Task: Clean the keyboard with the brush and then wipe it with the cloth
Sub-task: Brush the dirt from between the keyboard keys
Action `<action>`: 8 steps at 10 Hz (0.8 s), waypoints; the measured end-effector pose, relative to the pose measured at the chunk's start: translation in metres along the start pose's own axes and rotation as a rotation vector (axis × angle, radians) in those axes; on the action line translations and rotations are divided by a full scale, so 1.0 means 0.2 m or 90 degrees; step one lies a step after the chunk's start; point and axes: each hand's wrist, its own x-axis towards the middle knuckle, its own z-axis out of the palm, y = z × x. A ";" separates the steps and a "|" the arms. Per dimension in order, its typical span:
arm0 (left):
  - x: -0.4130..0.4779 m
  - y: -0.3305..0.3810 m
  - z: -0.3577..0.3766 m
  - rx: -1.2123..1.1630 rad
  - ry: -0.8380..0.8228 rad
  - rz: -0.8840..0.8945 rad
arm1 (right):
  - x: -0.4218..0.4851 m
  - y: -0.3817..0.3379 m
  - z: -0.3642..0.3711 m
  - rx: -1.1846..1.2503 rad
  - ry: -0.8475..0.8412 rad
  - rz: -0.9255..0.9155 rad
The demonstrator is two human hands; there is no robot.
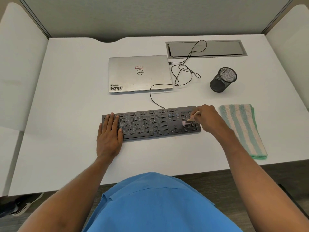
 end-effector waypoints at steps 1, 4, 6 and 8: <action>0.00 0.00 0.00 -0.003 0.001 -0.001 | 0.01 0.02 -0.02 -0.022 0.018 0.002; 0.00 -0.01 0.01 -0.004 0.005 -0.001 | 0.00 -0.04 0.05 -0.005 -0.017 -0.033; 0.00 -0.01 0.01 -0.004 0.003 0.000 | 0.01 0.01 0.00 -0.006 0.001 0.024; 0.00 -0.01 0.01 -0.004 0.002 0.001 | 0.02 -0.03 0.01 -0.021 0.007 -0.018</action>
